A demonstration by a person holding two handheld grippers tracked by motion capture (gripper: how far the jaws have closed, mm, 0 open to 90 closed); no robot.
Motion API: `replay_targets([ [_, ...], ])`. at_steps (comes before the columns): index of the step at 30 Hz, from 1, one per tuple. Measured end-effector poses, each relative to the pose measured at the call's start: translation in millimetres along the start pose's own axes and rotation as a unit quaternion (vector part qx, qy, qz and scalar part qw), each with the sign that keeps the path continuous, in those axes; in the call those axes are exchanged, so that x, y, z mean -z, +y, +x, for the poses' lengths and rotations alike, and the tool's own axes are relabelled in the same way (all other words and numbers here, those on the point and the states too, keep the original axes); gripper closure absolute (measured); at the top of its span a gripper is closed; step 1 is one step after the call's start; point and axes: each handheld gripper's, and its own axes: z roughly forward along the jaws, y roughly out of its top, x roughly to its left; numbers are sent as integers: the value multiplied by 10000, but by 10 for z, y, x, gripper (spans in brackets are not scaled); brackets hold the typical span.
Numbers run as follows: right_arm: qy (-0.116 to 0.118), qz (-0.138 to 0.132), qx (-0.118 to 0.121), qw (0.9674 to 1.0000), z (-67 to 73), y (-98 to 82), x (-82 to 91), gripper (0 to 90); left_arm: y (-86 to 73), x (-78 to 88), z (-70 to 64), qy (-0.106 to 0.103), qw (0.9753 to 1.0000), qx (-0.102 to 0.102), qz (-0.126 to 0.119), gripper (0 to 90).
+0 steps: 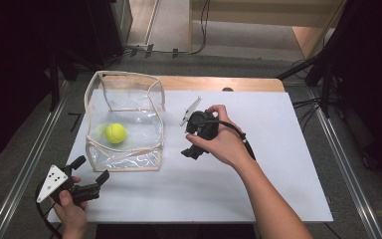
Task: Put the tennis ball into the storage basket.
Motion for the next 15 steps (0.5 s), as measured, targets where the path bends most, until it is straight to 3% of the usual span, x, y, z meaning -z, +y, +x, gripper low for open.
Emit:
replay_targets([
  [15, 2, -313, -181, 9993, 17, -307, -46, 0, -1, -2, -4, -5, 10000, -12, 6, 0],
])
